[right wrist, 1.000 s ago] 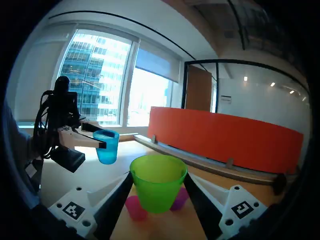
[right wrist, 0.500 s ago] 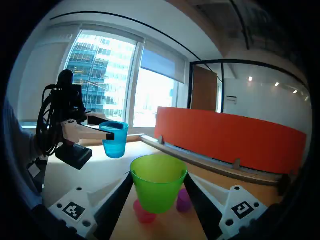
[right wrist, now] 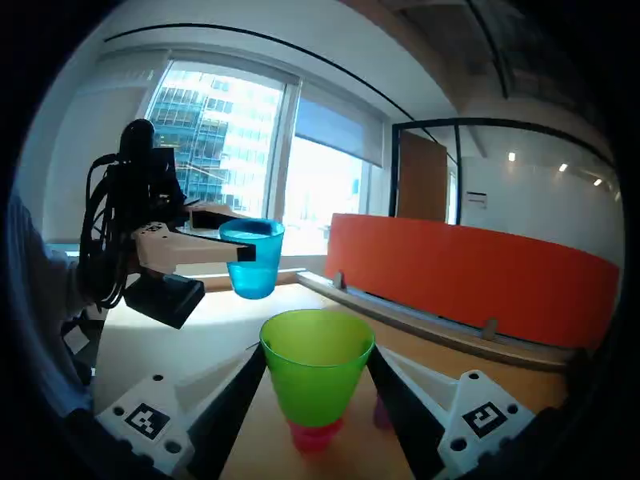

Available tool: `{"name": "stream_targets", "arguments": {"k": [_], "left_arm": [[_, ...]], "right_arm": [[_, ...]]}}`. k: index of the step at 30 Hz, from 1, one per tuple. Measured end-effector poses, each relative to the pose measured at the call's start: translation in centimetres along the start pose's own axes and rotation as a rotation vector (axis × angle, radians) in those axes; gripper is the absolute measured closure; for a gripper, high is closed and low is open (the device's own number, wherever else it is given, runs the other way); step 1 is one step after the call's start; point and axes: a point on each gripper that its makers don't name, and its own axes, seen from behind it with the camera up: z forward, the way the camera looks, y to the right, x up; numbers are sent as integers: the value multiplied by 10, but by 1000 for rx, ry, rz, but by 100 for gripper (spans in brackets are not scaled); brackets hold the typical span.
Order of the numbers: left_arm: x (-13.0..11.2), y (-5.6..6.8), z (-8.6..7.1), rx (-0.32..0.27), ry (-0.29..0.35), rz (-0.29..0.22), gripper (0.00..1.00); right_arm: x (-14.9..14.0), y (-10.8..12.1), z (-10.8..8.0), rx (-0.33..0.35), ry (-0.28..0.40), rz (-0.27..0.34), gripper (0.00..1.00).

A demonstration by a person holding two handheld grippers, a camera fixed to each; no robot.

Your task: Pour water

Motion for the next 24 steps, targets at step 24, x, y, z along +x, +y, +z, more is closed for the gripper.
{"name": "stream_targets", "arguments": {"k": [24], "left_arm": [[30, 2, 12, 25, 10, 290, 12]], "right_arm": [[-5, -39, 20, 89, 3, -2, 9]]}}
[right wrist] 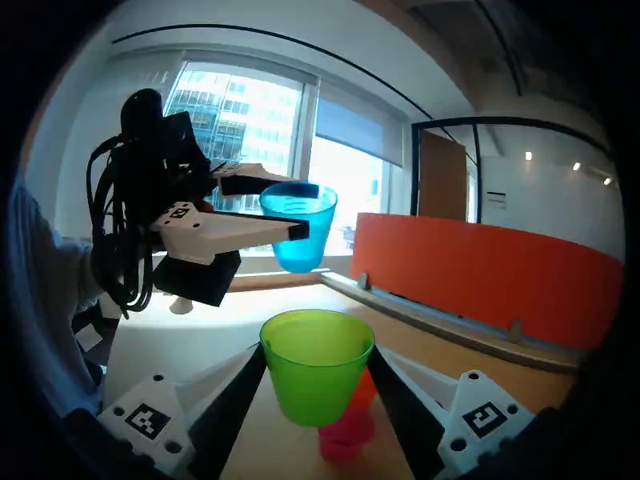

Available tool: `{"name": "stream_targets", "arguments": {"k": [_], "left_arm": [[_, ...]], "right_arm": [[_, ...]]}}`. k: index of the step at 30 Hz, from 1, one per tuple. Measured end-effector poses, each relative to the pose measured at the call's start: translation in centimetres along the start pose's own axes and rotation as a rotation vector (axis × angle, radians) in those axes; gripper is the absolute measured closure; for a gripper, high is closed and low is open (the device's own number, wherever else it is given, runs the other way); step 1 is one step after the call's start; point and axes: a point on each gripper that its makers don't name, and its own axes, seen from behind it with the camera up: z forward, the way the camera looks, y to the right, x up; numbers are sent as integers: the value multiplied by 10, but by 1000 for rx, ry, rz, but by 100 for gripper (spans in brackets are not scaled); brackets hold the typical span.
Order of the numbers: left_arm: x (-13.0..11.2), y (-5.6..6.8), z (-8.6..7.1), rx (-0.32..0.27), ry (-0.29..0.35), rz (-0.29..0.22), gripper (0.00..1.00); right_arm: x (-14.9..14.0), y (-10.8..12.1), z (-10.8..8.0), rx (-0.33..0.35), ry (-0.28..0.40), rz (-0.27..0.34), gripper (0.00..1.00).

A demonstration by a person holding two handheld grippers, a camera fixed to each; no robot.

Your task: Pour water

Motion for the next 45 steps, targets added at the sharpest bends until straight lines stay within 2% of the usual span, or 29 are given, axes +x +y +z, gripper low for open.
{"name": "stream_targets", "arguments": {"k": [20, 36, 45], "left_arm": [[26, -6, 2, 15, 18, 207, 12], [37, -4, 4, 26, 28, 355, 12], [42, -2, 7, 28, 35, 413, 12]], "right_arm": [[-2, -17, 12, 41, 5, 13, 9], [0, -16, 14, 44, 10, 15, 9], [0, -16, 15, 45, 13, 17, 9]]}}
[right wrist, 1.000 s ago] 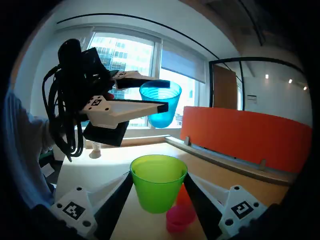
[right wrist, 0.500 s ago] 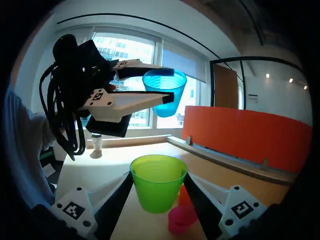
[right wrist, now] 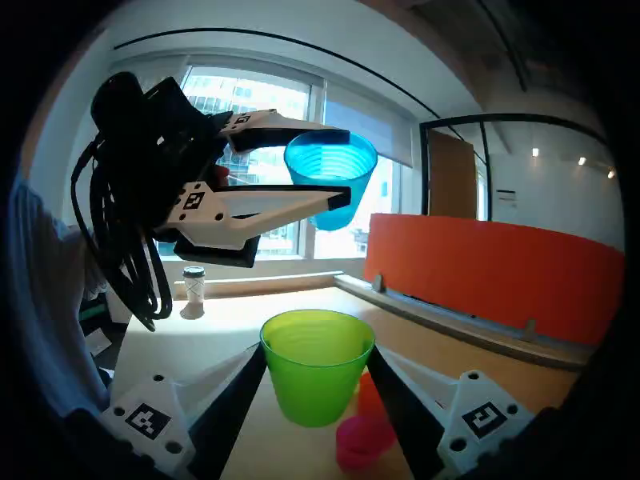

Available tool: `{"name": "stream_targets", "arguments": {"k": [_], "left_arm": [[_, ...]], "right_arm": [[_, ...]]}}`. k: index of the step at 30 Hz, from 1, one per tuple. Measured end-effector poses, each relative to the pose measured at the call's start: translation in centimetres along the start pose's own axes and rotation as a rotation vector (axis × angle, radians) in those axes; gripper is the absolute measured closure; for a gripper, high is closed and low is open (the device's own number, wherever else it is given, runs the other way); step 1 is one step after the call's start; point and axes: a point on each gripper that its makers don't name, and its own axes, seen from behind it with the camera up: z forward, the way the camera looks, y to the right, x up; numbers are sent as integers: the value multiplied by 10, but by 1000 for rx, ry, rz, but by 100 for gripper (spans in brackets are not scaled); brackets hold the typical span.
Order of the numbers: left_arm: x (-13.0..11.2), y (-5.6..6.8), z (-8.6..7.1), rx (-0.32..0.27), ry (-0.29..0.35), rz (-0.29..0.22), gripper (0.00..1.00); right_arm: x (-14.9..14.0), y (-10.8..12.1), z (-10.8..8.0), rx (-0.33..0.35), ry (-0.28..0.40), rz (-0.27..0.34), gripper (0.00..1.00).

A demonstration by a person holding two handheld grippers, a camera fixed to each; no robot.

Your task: Pour water

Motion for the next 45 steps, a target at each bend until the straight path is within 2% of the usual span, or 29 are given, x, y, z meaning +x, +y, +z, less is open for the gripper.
{"name": "stream_targets", "arguments": {"k": [9, 23, 45], "left_arm": [[2, 0, 2, 4, -1, 59, 12], [7, 1, 3, 1, 3, 99, 12], [11, -1, 6, 12, -1, 189, 12]], "right_arm": [[0, 1, -1, -2, 3, 5, 9], [1, -1, -1, 5, 12, 8, 9], [5, -1, 0, 8, 17, 4, 10]]}}
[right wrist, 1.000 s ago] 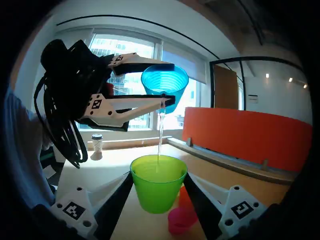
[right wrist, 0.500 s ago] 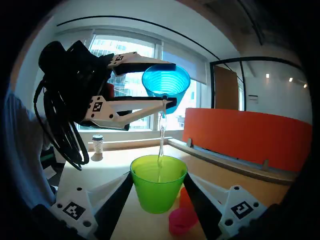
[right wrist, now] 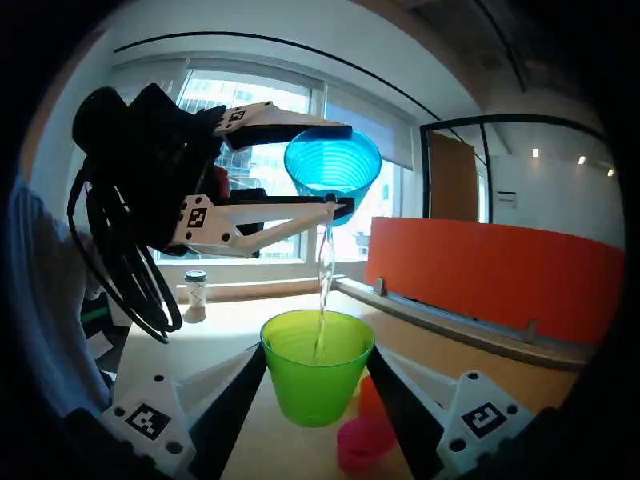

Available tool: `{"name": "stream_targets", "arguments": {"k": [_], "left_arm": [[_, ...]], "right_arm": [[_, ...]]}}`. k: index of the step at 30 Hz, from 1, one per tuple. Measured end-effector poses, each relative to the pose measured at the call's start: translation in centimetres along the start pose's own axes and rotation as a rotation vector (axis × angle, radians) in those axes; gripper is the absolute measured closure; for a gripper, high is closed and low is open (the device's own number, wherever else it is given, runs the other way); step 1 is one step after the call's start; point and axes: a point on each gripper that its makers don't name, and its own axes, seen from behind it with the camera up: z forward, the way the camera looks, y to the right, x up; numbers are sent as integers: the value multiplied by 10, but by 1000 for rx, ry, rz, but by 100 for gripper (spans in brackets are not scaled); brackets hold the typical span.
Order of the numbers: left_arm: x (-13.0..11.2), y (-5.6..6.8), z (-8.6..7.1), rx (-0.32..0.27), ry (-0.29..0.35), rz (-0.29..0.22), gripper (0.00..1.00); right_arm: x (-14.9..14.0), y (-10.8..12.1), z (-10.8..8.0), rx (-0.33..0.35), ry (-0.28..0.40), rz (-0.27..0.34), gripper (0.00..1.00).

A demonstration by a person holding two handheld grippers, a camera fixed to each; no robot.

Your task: Pour water

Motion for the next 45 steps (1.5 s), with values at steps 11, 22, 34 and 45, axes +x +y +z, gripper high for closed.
{"name": "stream_targets", "arguments": {"k": [11, 22, 34, 45], "left_arm": [[3, -1, -3, 3, 1, 38, 11], [8, -1, -2, -3, 4, 79, 11], [12, -1, 0, -4, 6, 128, 12], [15, -6, 0, 0, 7, 178, 11]], "right_arm": [[2, -1, -1, 0, 4, -2, 10], [4, 1, -2, -4, 8, -3, 10], [4, 1, -3, -6, 10, -5, 10], [4, 2, -4, -7, 8, -12, 10]]}}
